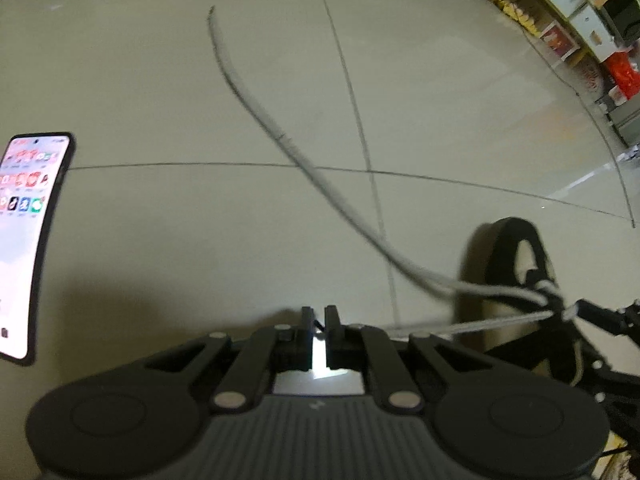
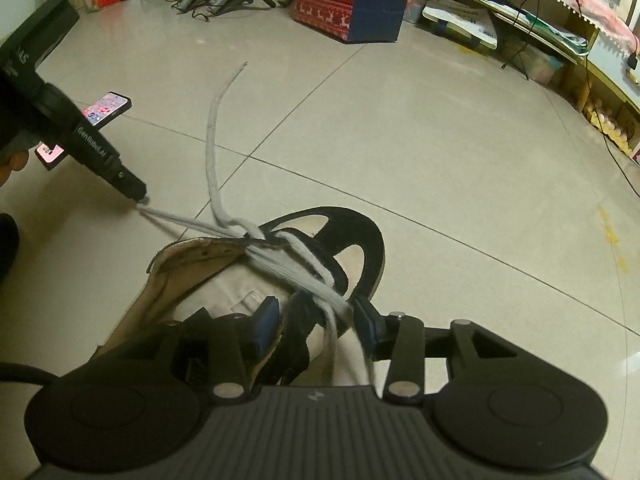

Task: Lace up shoes with both hands

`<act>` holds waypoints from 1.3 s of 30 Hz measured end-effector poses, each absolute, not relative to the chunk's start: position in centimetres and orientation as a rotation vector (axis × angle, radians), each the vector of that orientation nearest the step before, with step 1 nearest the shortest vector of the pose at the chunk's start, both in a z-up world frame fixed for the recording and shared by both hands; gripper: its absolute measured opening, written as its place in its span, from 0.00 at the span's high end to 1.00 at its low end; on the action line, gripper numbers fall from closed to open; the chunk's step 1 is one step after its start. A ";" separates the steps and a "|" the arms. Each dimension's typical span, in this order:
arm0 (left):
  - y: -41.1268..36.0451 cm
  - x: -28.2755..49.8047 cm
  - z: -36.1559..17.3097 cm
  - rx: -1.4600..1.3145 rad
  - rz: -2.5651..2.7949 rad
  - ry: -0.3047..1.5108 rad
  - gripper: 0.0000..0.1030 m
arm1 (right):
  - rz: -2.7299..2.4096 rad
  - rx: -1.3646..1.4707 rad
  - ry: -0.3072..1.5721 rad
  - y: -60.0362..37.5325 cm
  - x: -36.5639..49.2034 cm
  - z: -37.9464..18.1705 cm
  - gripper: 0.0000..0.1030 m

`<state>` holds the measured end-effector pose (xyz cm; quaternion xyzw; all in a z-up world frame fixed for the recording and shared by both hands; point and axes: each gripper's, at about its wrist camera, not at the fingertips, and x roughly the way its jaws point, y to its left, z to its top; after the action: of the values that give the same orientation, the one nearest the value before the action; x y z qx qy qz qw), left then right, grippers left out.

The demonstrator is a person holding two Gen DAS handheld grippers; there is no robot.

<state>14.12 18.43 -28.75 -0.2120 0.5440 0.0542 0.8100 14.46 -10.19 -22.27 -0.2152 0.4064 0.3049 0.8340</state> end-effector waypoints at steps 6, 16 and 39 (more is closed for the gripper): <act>18.9 13.8 -28.8 -0.429 0.048 1.150 0.71 | 0.643 -0.471 0.860 -9.9 14.4 -22.2 0.55; 15.4 15.1 -25.8 -0.329 -0.256 1.040 0.44 | 0.627 -0.468 0.870 -10.1 14.4 -22.4 0.48; 10.7 16.5 -25.8 -0.173 -0.403 1.074 0.98 | 0.617 -0.445 0.885 -10.2 14.4 -22.6 0.45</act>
<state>16.47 10.72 -25.80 -0.0817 0.5074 -0.1904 0.8365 14.41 -10.17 -22.63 -0.2102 0.4180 0.2912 0.8344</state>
